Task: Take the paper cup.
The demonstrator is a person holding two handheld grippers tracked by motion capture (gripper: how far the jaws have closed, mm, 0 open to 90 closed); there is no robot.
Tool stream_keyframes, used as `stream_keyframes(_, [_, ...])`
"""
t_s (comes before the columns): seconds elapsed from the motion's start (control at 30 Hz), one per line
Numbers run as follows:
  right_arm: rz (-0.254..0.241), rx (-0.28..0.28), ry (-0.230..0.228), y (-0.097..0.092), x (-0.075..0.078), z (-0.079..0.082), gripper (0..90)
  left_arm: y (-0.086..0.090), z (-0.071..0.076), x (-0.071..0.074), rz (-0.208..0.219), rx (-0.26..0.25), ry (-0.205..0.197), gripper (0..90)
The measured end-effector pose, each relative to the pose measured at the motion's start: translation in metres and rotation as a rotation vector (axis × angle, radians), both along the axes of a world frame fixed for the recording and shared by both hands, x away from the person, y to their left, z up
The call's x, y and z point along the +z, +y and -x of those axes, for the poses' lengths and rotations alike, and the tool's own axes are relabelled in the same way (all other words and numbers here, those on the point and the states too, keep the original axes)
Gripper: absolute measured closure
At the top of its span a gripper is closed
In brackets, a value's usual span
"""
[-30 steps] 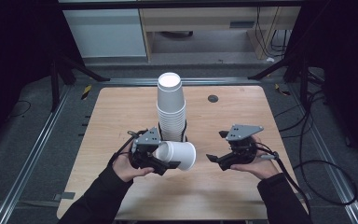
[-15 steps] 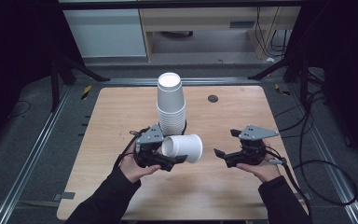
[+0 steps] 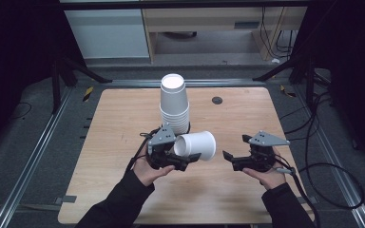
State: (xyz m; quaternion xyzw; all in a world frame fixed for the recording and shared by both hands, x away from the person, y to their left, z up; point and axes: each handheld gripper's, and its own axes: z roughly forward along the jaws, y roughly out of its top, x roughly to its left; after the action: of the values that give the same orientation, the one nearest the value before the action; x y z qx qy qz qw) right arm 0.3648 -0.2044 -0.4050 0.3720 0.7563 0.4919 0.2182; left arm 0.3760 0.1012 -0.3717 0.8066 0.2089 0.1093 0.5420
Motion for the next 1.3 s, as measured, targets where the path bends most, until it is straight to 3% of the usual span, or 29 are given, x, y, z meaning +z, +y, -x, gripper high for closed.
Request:
stream_keyframes(0.3, [0.042,-0.024,-0.024,0.0,-0.007,0.004,5.5,-0.007,-0.005,-0.004,0.006,0.023,0.016,18.6])
stream_keyframes(0.5, [0.009,-0.064,-0.029,0.001,-0.008,0.007,5.2,-0.011,-0.008,-0.005,0.035,0.041,0.005,18.6])
stream_keyframes(0.67, [-0.041,-0.104,-0.016,-0.001,-0.006,0.009,5.7,-0.018,-0.009,-0.006,0.047,0.039,-0.003,18.6])
stream_keyframes(0.83, [-0.09,-0.125,-0.006,-0.002,-0.004,0.012,5.9,-0.023,-0.015,-0.008,0.084,0.052,0.002,18.6])
stream_keyframes(0.97, [-0.114,-0.144,-0.008,-0.002,-0.003,0.016,5.5,-0.029,-0.019,-0.015,0.078,0.053,-0.011,18.6])
stream_keyframes(1.3, [-0.176,-0.125,0.032,0.007,-0.007,0.023,4.3,-0.028,-0.016,-0.034,0.067,0.062,-0.037,18.6])
